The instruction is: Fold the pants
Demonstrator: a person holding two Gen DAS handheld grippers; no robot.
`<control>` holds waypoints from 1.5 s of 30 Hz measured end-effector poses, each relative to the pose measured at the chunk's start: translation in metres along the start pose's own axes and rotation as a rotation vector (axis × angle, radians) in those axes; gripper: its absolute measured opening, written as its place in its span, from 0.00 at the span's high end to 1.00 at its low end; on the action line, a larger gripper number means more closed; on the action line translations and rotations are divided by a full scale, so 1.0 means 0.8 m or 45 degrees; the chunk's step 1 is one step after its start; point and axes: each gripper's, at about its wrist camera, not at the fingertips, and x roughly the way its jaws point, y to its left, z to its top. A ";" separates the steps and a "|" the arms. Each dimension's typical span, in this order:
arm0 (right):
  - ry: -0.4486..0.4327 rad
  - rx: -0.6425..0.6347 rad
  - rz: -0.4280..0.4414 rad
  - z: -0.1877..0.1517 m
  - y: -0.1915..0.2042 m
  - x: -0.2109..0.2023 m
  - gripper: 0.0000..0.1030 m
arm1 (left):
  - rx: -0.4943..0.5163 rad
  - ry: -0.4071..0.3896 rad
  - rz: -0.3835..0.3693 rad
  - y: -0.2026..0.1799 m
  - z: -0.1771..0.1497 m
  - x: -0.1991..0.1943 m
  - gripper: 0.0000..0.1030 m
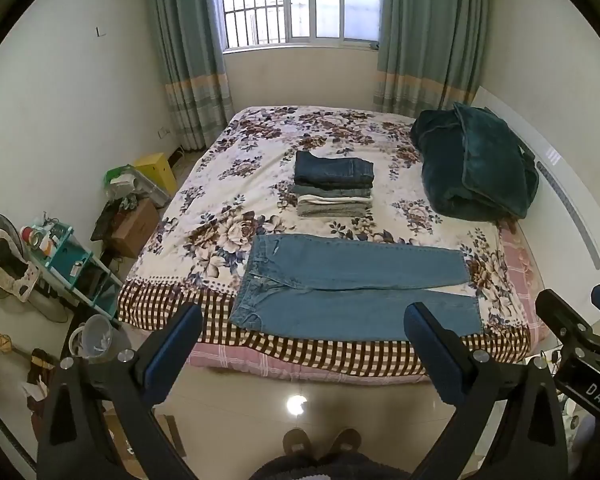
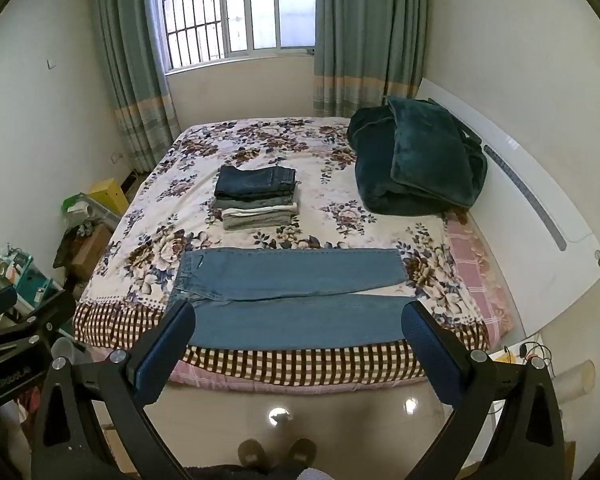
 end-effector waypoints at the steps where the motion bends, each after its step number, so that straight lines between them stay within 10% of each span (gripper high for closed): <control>1: -0.001 0.002 0.002 0.000 0.000 0.000 0.00 | 0.001 -0.001 0.002 0.000 0.000 0.000 0.00; 45: -0.025 -0.012 0.007 0.008 0.008 -0.034 0.00 | -0.021 -0.035 -0.042 0.006 0.013 -0.024 0.00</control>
